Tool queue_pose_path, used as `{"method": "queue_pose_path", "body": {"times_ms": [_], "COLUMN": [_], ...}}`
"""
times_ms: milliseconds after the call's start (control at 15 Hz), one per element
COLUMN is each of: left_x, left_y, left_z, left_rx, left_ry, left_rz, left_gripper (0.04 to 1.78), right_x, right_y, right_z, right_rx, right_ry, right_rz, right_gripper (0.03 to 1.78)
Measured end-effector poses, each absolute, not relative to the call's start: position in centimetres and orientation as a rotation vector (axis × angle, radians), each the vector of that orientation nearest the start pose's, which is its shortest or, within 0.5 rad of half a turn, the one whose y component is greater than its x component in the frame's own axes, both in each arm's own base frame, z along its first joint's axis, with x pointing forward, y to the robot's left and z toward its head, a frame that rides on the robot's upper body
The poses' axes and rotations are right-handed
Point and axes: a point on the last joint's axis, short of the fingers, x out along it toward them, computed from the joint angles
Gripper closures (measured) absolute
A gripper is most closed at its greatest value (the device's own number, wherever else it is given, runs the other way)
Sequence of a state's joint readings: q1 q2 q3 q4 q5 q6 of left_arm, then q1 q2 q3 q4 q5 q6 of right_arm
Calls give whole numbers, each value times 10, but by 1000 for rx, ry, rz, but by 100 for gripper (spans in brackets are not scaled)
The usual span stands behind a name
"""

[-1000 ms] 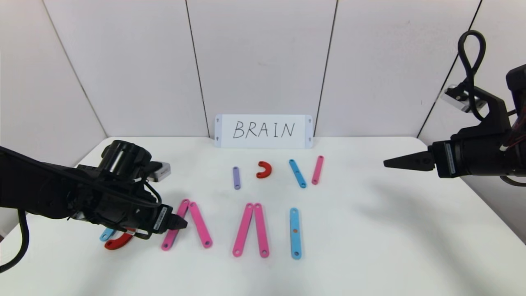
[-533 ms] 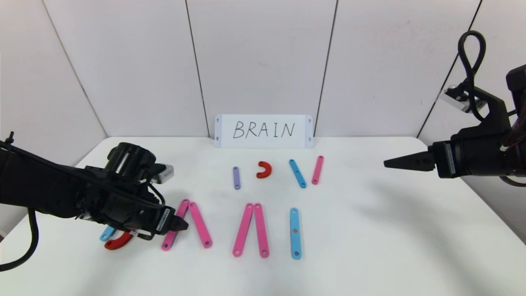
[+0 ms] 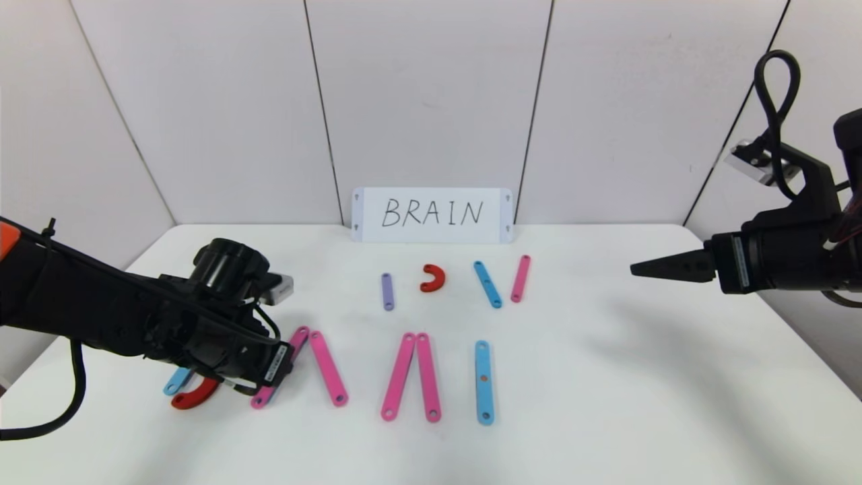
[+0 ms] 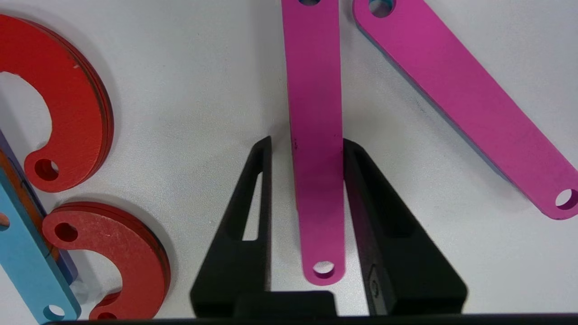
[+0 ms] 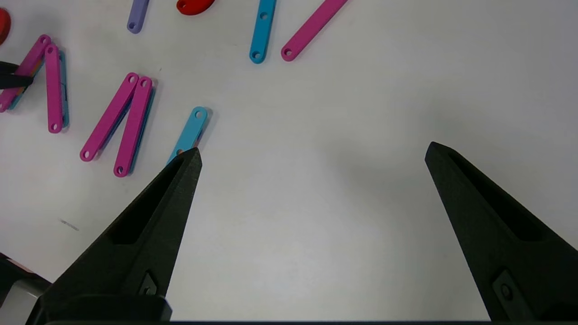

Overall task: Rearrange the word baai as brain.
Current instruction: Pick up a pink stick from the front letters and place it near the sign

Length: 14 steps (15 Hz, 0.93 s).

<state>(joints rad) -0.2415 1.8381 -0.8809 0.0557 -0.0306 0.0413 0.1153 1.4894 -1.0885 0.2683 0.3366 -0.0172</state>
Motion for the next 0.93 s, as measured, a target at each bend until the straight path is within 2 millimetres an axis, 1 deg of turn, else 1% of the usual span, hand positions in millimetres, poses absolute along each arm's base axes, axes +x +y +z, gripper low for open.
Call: {"method": "queue_pose_path", "body": {"times_ms": [67,133,600,733,933], "left_x": [287,287,286,291,304], "left_y": [-72,-73,-74,-72,-64], "left_z": [103,103,107,117,140], "left_rx": [146,147,149,132,103], "left_ry": [1004,1005,994,957,901], "left_rz": [-271,-272,-275,-263,-228], "left_gripper": [148,151,152,152,152], "right_x": [242,242,241,242,241], "right_y": [36,36,38,38,38], "right_z": [238,238,237,236,236], "right_rx": [57,57,54,53,53], "right_ry": [666,666,670,672,673], "right_rz": [443,443,447,449,449], "right_gripper": [8,8,8,8,8]}}
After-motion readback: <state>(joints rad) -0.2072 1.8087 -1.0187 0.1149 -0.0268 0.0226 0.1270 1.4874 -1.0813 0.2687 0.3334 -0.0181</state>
